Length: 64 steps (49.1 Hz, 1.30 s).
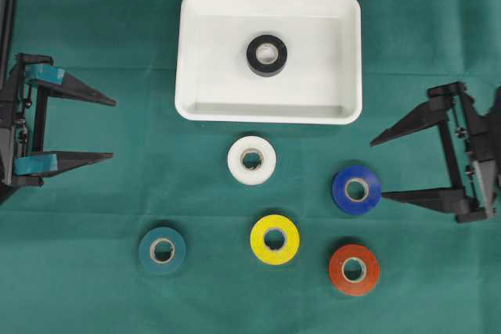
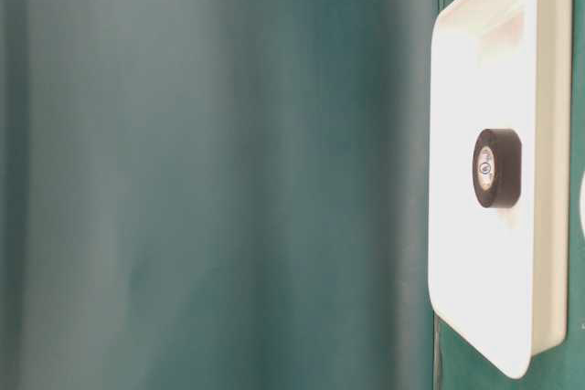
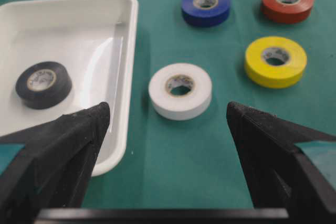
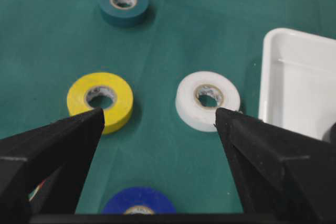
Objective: Pick up the tape from a random location and place it into the white case.
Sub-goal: 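Move the right gripper over the yellow tape roll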
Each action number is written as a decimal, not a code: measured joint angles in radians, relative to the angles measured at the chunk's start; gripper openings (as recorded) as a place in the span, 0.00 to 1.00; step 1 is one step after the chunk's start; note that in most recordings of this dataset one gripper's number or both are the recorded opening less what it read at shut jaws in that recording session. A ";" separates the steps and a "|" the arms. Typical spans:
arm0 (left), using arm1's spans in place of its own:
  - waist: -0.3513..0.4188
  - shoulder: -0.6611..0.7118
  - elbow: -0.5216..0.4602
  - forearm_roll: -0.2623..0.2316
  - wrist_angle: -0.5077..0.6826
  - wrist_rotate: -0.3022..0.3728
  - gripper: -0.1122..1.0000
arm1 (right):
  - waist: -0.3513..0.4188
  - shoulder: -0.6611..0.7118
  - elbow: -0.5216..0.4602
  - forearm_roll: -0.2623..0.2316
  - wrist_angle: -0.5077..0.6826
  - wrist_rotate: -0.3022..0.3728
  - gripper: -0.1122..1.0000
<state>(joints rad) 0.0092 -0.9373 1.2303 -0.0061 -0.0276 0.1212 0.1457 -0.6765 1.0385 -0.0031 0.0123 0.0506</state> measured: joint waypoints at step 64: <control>0.000 0.000 0.002 -0.002 0.008 0.000 0.97 | 0.046 0.609 -0.529 -0.003 0.052 0.005 0.93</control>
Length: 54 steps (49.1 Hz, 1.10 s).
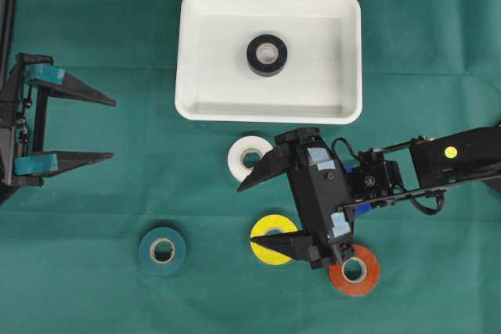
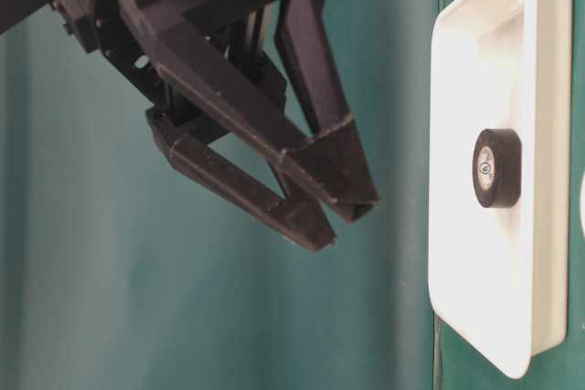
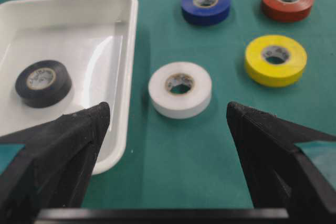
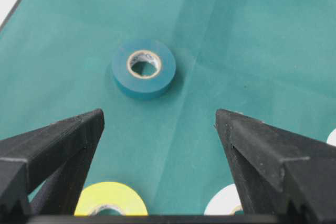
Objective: Pick up the tape from a random location and place it into the white case.
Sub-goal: 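Move the right gripper over the yellow tape roll, then lower the right gripper into the yellow roll's hole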
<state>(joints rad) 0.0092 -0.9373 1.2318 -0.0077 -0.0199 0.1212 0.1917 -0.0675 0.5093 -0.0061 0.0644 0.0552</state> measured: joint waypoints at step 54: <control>0.000 0.000 -0.002 0.002 0.003 0.000 0.97 | 0.000 0.127 -0.238 -0.017 0.680 0.107 0.93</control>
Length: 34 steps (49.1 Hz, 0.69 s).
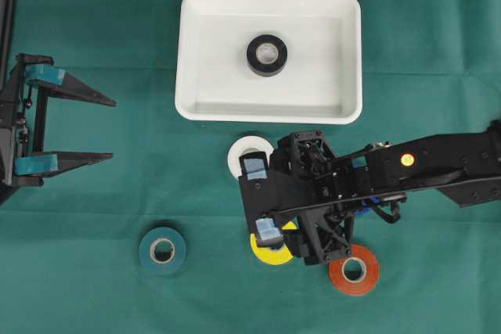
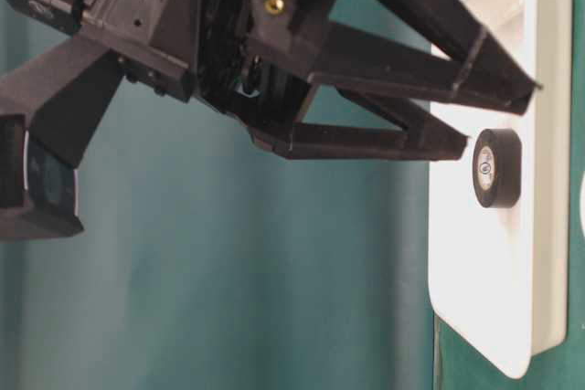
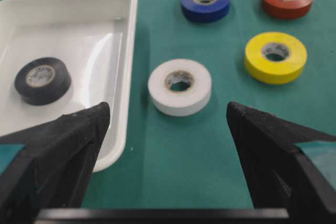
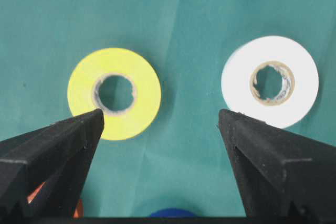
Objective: Pick up the tape from a random location and place it into the white case.
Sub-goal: 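Lower the right gripper into the yellow roll's hole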
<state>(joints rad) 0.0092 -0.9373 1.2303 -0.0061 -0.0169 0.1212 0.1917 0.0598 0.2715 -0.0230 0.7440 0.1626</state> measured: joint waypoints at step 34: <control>0.000 0.000 0.000 0.000 0.011 0.000 0.97 | 0.002 0.003 -0.005 0.000 0.005 0.002 0.93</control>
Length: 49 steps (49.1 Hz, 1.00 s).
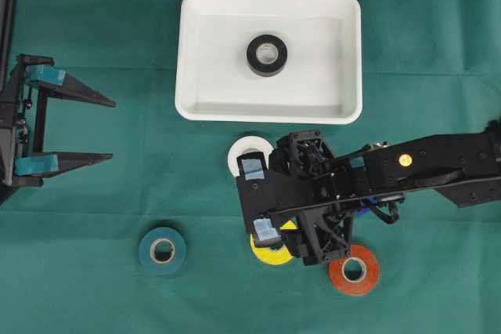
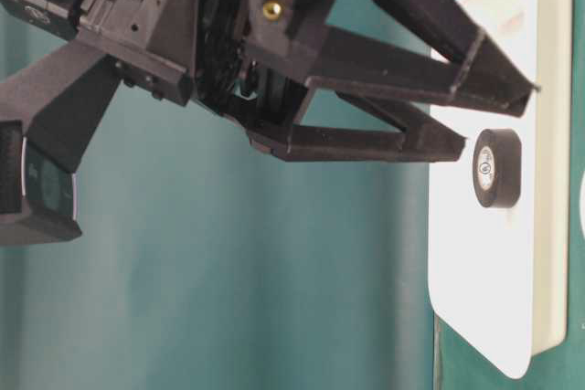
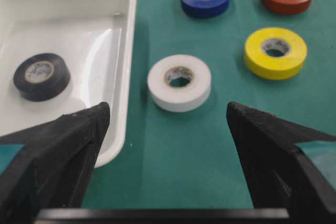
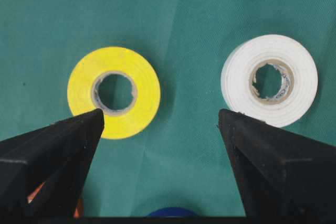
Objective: Pick up the tape from a random location and place it into the white case.
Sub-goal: 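Lower the right gripper into the yellow roll's hole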
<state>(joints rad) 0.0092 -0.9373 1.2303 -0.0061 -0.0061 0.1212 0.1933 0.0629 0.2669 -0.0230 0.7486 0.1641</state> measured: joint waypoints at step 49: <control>0.000 0.002 0.002 -0.002 0.002 0.000 0.97 | -0.002 0.192 0.015 0.000 -0.123 0.008 0.93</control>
<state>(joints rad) 0.0092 -0.9357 1.2318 -0.0077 -0.0046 0.1212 0.1917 0.2546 0.2823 -0.0230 0.6259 0.1718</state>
